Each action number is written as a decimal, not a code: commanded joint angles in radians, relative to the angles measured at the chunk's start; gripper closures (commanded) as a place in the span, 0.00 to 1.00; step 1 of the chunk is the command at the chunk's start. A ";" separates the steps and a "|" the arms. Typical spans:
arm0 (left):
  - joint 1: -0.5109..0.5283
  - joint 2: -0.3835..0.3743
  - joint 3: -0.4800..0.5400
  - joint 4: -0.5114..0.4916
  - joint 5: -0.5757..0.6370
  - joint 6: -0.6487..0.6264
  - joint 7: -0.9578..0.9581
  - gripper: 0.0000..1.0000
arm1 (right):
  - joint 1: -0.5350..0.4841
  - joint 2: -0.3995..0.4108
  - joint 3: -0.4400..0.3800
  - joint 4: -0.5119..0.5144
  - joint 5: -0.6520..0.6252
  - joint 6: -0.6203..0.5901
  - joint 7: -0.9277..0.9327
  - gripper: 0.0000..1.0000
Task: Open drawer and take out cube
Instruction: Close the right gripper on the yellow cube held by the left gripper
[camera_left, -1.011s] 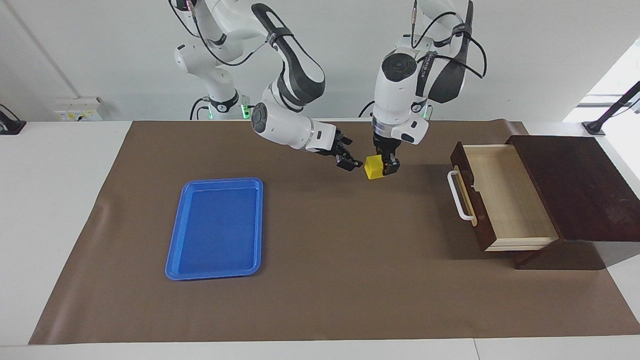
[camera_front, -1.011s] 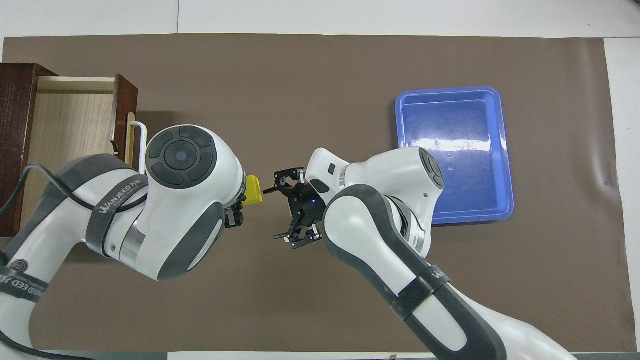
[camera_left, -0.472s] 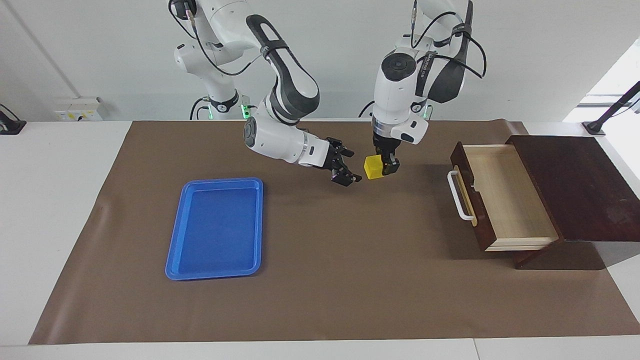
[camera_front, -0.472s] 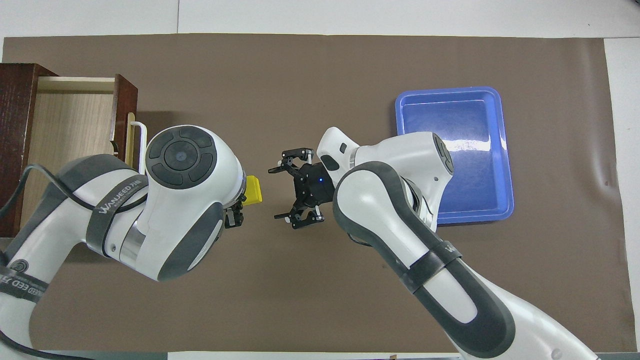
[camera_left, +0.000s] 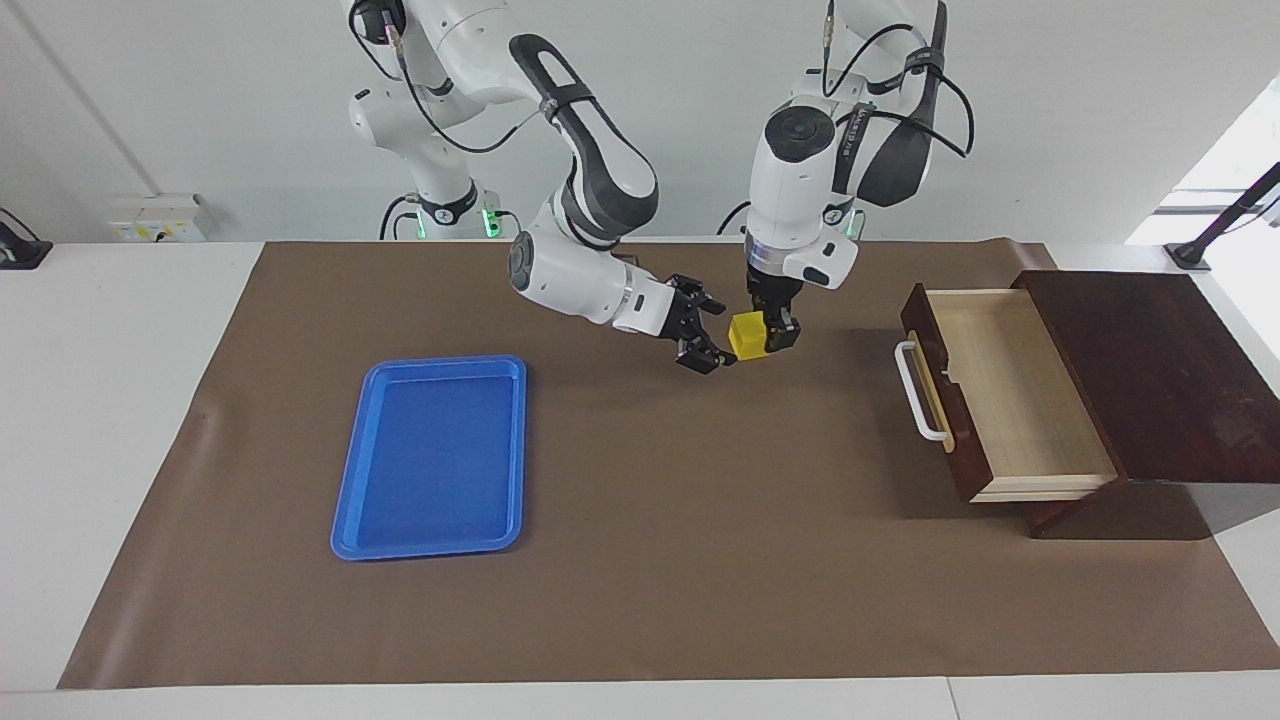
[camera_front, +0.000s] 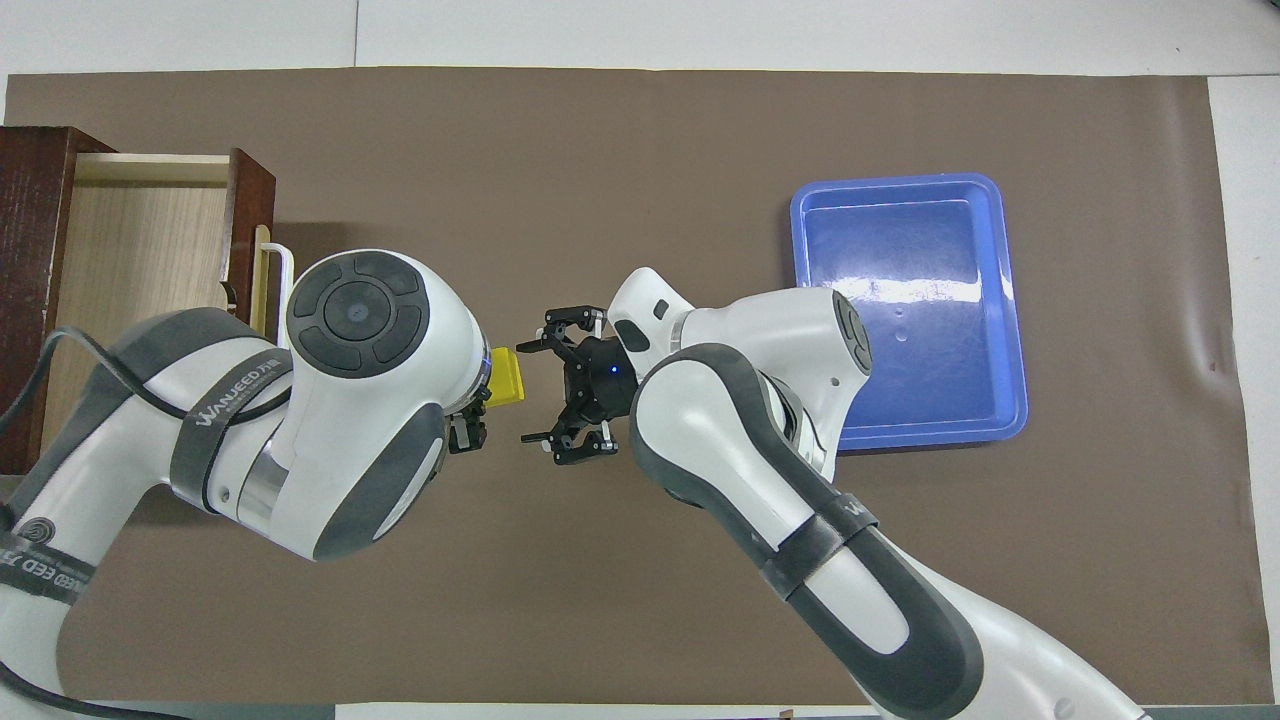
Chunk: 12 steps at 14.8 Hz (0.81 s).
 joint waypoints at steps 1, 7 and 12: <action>-0.011 -0.033 0.013 -0.040 -0.014 0.025 -0.009 1.00 | -0.006 0.007 0.002 0.023 0.024 0.002 0.015 0.00; -0.011 -0.035 0.013 -0.042 -0.014 0.025 -0.009 1.00 | 0.020 0.010 0.002 0.032 0.063 0.042 0.046 0.00; -0.013 -0.033 0.013 -0.042 -0.014 0.025 -0.009 1.00 | 0.031 0.012 0.002 0.044 0.075 0.045 0.045 0.00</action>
